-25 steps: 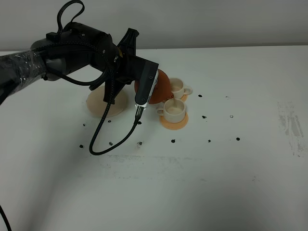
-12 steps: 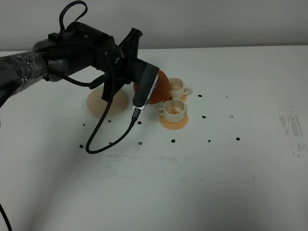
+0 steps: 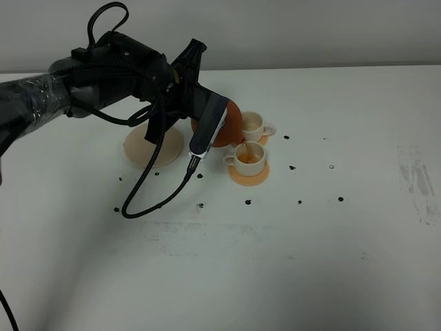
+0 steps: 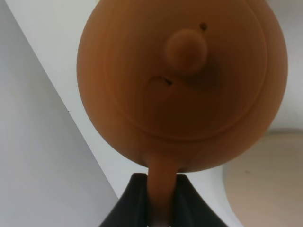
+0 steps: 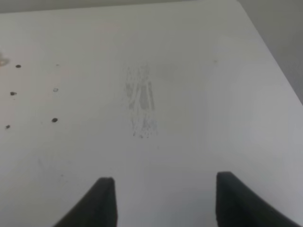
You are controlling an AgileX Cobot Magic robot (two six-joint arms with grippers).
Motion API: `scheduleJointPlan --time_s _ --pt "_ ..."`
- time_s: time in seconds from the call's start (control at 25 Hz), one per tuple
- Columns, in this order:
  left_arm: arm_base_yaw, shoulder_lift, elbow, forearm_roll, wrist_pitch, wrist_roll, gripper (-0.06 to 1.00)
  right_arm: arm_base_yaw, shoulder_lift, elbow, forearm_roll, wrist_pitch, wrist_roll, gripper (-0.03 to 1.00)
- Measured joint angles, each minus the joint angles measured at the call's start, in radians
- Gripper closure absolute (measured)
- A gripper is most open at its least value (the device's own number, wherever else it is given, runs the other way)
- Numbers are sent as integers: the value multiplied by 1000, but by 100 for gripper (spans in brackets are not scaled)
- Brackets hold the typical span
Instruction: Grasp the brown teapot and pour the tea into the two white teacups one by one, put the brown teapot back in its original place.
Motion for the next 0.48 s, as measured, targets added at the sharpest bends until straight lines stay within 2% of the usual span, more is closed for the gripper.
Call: scheduleJointPlan --time_s 0.48 --pt "0 0 0 25 -11 0 84 0 0 0 0 0 0 52"
